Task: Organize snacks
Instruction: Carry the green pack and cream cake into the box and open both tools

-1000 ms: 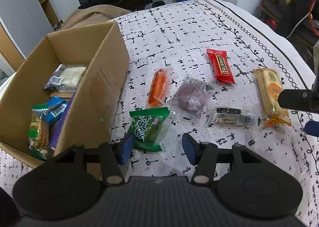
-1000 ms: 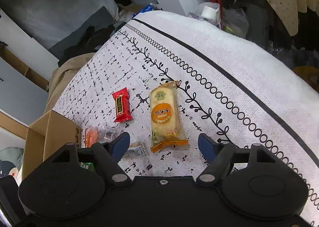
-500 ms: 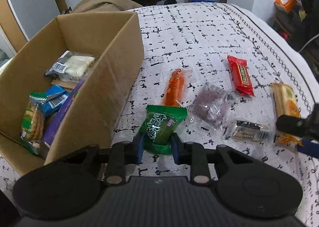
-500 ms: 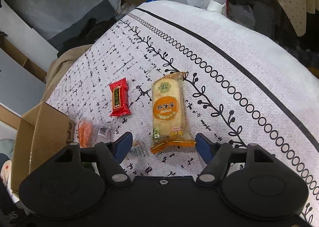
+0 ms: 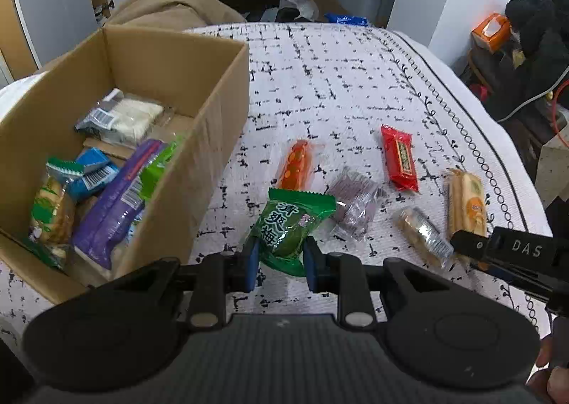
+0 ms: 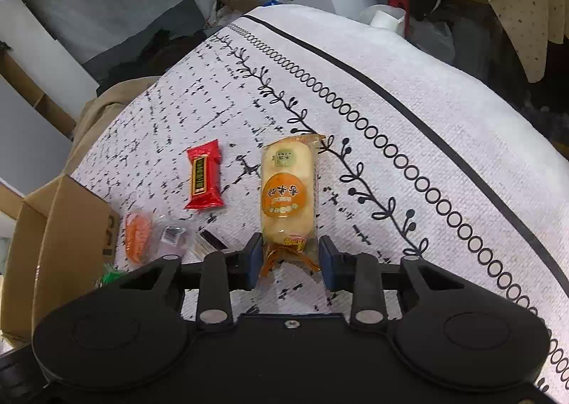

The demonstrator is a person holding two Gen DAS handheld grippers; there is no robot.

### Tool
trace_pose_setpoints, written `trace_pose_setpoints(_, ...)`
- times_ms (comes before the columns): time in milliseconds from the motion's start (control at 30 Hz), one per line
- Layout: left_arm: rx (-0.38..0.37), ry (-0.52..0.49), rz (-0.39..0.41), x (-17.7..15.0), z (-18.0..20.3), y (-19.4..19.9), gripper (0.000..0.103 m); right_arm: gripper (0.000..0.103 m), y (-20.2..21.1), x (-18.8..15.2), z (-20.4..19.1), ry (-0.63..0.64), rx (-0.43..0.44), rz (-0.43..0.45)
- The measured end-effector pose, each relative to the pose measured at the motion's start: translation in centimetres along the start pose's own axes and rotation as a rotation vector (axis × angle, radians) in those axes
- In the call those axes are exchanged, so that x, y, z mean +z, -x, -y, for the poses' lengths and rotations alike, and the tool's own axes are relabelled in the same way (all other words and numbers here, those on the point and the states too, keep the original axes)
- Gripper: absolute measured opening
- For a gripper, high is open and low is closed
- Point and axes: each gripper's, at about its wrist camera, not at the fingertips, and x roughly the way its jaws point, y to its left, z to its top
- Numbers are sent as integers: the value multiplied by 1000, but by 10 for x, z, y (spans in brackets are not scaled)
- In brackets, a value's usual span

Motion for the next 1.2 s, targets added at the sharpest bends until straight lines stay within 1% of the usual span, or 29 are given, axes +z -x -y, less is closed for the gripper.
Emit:
trace_pose_setpoints(200,-18,3,21,3,-2,13,25,29,12,0,-11,28,28,20)
trace_pose_setpoints(333,-16,4,39,8,-4,23,25,28,23,4,-10,6,62,47)
trace_pose_setpoints(600,-9,13,83,19,-11,46,25,28,40,9,-10,-45,191,85)
trace_pose_setpoints(733,-5,15,106,23,-15,56,25,28,48,10,-15,-38,246,97)
trace_pose_setpoints(900,-4,21,123,27,-20,66,25,28,57,8,-26,-12,295,109)
trace_pose_setpoints(1033,-6,19,131,28,-23,71,25,29,57,7,-30,-11,324,89)
trace_pose_setpoints(1133,-10,22,133,29,-25,73,25,29,50,4,-31,0,306,54)
trace_pose_setpoints(1200,-12,23,133,29,-26,74,25,29,42,0,-33,22,278,12)
